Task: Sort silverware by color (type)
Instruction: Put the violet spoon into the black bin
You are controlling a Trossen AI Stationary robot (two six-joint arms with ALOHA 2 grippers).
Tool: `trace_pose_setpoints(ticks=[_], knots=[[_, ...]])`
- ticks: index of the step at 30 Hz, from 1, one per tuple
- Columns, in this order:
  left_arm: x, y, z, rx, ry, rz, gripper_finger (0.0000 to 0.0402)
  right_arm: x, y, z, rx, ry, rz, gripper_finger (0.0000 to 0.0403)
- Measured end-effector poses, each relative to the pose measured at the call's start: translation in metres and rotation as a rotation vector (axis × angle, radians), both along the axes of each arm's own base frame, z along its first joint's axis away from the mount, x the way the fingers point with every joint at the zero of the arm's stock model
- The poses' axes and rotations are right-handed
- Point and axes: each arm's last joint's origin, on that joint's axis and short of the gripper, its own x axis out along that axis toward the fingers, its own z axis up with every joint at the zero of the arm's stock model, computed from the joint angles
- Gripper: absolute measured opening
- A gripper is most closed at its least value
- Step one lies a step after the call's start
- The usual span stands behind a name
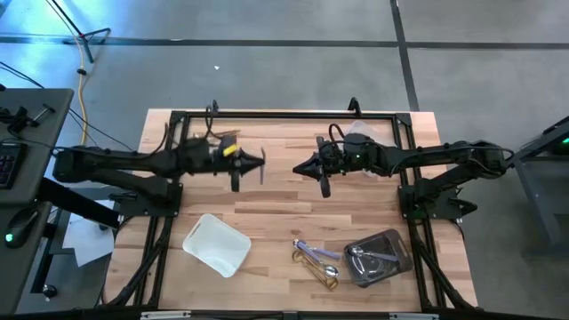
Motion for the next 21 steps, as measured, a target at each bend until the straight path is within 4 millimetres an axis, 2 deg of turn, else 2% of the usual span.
trace_pose_setpoints(ticks=[3, 6, 11, 21], knots=[[0.003, -0.018, 0.005, 0.059, -0.053, -0.061, 0.0000, 0.000, 0.001, 0.004, 0.008, -0.036, 0.030, 0.0000], [0.003, -0.027, 0.013, 0.104, -0.133, -0.076, 0.0000, -0.001, 0.001, 0.009, 0.025, -0.076, 0.031, 0.0000], [0.002, -0.027, 0.020, 0.120, -0.196, -0.044, 0.0000, -0.004, 0.001, 0.016, 0.019, -0.118, 0.032, 0.0000], [0.002, -0.024, 0.020, 0.118, -0.196, -0.037, 0.0000, -0.004, 0.001, 0.015, 0.020, -0.111, 0.032, 0.0000]])
